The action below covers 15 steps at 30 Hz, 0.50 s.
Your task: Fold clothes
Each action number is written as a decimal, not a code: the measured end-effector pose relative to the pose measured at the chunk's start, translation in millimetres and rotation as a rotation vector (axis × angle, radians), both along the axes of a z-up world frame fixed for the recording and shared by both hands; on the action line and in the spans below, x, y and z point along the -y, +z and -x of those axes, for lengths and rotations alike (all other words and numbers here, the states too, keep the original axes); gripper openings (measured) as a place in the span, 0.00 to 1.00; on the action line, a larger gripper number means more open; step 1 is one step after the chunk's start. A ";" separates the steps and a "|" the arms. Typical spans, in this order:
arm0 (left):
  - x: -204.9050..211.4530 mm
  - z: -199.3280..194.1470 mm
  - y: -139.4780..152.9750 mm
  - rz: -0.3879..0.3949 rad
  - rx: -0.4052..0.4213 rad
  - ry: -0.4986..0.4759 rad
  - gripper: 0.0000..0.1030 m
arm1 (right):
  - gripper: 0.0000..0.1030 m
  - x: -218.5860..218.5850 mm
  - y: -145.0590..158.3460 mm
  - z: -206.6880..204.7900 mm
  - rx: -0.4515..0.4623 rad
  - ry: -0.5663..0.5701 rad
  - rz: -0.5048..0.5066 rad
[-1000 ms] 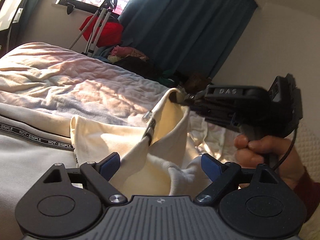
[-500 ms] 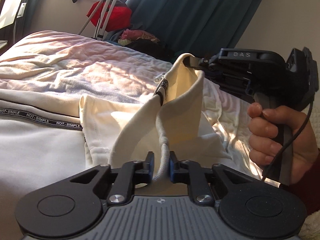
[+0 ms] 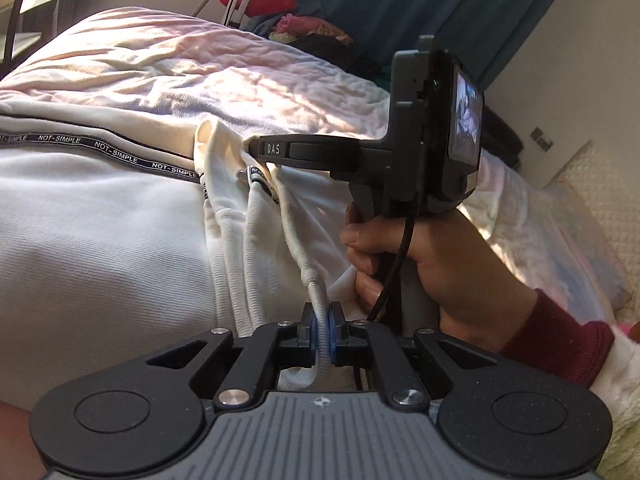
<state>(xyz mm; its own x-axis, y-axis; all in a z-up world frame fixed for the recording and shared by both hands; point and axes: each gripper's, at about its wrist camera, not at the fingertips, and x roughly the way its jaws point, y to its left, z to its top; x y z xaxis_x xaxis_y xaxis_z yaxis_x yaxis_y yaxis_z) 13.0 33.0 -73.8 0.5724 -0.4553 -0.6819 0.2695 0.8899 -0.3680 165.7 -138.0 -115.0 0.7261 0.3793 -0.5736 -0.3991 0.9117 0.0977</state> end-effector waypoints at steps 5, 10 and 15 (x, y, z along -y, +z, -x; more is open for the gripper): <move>6.2 5.4 5.1 -0.057 0.067 -0.026 0.19 | 0.14 5.9 5.2 3.6 0.004 -0.006 -0.025; 5.5 24.5 20.7 -0.093 0.178 0.003 0.48 | 0.69 23.8 27.3 18.8 0.038 -0.025 -0.125; -5.0 39.3 39.2 -0.125 0.295 0.092 0.78 | 0.90 46.9 59.0 43.1 0.085 -0.083 -0.190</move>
<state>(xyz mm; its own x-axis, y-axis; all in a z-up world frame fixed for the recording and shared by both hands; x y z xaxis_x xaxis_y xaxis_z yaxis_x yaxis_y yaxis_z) -26.3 38.0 -34.6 0.7884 -0.3158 -0.5279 0.2649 0.9488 -0.1720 122.6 -184.9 -56.0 0.8020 0.4119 -0.4327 -0.3378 0.9101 0.2401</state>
